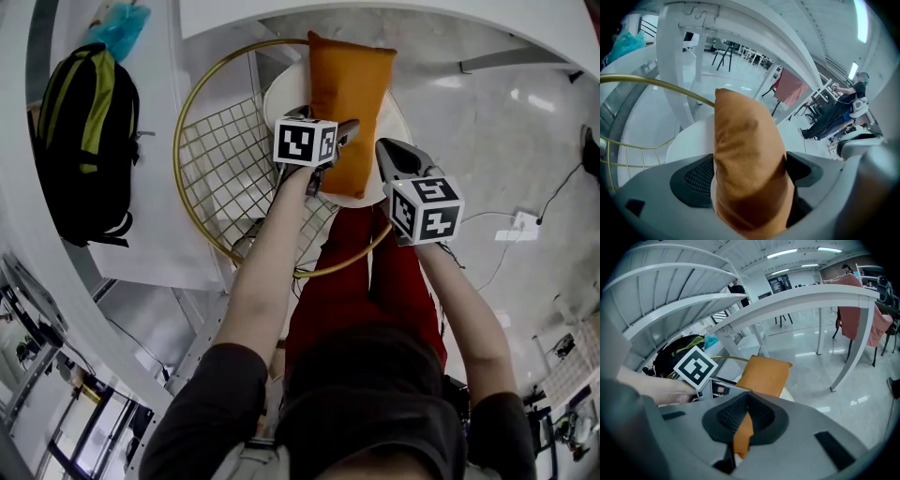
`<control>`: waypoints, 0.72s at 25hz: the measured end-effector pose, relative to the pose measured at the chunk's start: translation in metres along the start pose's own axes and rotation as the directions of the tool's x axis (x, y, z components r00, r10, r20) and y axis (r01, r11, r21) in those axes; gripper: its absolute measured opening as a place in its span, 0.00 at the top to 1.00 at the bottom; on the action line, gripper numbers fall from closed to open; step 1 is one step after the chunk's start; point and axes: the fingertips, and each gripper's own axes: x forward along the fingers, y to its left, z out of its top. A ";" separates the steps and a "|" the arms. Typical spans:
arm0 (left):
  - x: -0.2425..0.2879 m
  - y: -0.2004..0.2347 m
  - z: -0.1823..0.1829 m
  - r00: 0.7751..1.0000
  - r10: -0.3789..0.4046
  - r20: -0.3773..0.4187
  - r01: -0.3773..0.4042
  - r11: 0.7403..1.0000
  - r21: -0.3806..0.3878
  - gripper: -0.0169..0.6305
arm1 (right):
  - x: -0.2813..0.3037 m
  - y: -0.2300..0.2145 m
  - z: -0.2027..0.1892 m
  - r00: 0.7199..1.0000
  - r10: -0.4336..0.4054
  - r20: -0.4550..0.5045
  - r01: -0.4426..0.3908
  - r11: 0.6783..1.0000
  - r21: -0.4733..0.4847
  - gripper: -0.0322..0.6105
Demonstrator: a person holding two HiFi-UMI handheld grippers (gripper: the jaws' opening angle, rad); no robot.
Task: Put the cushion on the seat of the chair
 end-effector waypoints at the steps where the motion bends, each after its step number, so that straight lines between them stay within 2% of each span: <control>1: -0.002 0.001 0.002 1.000 0.005 0.007 -0.005 1.000 -0.001 0.24 | -0.001 0.001 0.000 1.000 0.000 0.001 0.000 1.000 0.000 0.92; 8: -0.021 -0.002 0.021 0.997 0.010 0.083 -0.010 1.000 0.006 0.28 | -0.005 0.006 0.002 1.000 0.001 0.010 -0.001 1.000 -0.006 0.93; 12: -0.032 -0.005 0.030 0.992 0.018 0.128 -0.018 1.000 0.004 0.42 | -0.009 0.010 0.003 1.000 0.002 0.018 -0.002 1.000 -0.014 0.92; 14: -0.037 -0.009 0.034 0.990 0.017 0.140 -0.018 1.000 0.008 0.46 | -0.011 0.010 0.004 1.000 0.001 0.023 -0.001 1.000 -0.014 0.92; 18: -0.047 -0.017 0.035 0.987 0.014 0.158 -0.021 0.999 0.040 0.58 | -0.018 0.011 0.006 0.999 -0.005 0.036 0.005 1.000 -0.012 0.92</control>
